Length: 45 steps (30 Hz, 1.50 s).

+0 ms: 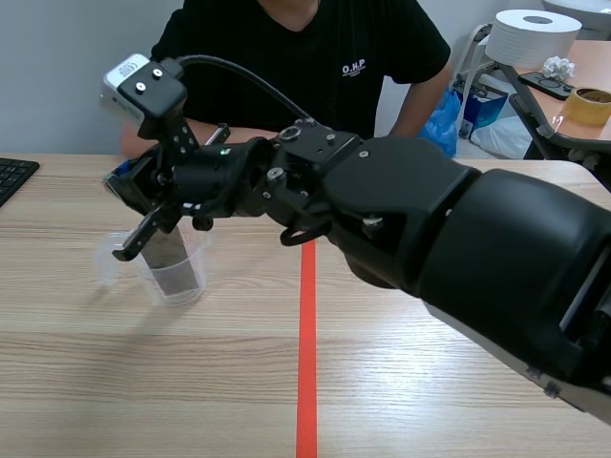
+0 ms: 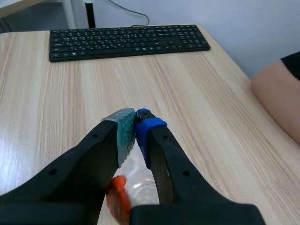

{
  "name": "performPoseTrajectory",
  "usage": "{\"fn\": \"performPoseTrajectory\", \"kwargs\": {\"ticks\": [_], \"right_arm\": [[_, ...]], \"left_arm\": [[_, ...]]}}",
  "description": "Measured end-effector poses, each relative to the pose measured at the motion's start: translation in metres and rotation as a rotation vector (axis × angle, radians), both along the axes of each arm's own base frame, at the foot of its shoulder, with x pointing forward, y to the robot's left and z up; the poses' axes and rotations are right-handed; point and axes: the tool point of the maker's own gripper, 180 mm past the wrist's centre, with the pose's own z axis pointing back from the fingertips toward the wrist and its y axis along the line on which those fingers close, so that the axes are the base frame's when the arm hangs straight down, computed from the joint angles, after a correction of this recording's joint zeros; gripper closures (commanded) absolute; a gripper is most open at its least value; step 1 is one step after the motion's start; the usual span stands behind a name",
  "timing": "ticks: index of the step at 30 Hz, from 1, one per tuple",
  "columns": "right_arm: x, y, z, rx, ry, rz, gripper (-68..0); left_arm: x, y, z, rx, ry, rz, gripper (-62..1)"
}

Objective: Do the redox reaction experiment.
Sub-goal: 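Lift the metal plate out of the left beaker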

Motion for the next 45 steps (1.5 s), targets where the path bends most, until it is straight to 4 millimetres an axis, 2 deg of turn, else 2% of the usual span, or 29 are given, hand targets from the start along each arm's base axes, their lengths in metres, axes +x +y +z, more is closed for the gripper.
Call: {"fn": "performPoseTrajectory", "kwargs": {"ticks": [6,15,22,25,30,38,45], "right_arm": [[0.012,-0.005,0.014,0.015,-0.018,-0.012,-0.4],[0.014,-0.002,0.031,0.04,0.009,0.029,-0.4],[0.029,-0.004,0.053,0.047,0.017,0.009,-0.4],[0.038,-0.009,0.07,0.06,0.005,-0.02,-0.4],[0.044,-0.017,0.116,0.107,-0.052,-0.048,-0.4],[0.018,-0.028,0.197,0.214,-0.141,-0.007,-0.4],[0.007,-0.053,0.242,0.277,-0.211,-0.03,-0.4]], "left_arm": [[0.0,0.0,0.0,0.0,0.0,0.0,-4.2],[0.0,0.0,0.0,0.0,0.0,0.0,-4.2],[0.0,0.0,0.0,0.0,0.0,0.0,-4.2],[0.0,0.0,0.0,0.0,0.0,0.0,-4.2],[0.0,0.0,0.0,0.0,0.0,0.0,-4.2],[0.0,0.0,0.0,0.0,0.0,0.0,-4.2],[0.0,0.0,0.0,0.0,0.0,0.0,-4.2]]}}
